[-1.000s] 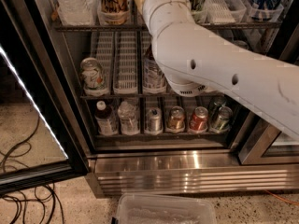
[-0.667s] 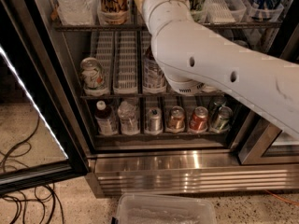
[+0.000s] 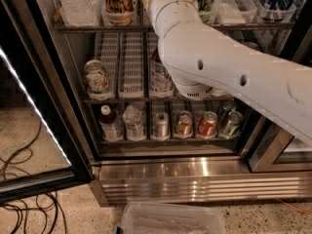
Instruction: Pick coke can from top shelf of fridge
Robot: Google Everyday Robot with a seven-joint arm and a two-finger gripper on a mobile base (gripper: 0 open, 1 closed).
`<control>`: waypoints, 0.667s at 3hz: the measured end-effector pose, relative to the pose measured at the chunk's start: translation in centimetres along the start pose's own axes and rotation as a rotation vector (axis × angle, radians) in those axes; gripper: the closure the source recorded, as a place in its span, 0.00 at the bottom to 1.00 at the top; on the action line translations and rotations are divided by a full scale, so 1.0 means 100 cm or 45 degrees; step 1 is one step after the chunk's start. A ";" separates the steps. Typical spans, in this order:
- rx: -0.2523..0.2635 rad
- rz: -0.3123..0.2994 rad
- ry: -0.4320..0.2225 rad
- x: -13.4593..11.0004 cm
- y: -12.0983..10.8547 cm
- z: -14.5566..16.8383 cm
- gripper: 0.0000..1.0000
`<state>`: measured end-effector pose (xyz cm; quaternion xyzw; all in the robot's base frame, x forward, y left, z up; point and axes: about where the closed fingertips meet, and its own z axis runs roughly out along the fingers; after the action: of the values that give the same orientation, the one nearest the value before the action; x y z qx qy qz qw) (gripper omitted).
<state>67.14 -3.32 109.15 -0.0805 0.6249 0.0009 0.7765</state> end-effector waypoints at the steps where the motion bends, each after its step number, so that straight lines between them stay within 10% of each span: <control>1: 0.000 0.000 0.000 0.000 0.000 0.000 0.96; 2: -0.028 0.016 -0.030 -0.013 0.000 -0.004 1.00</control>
Offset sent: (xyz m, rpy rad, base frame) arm -0.0122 -0.0003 0.0212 0.0255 -0.0363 0.0633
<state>66.48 -3.23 110.34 -0.0852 0.6161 0.0137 0.7829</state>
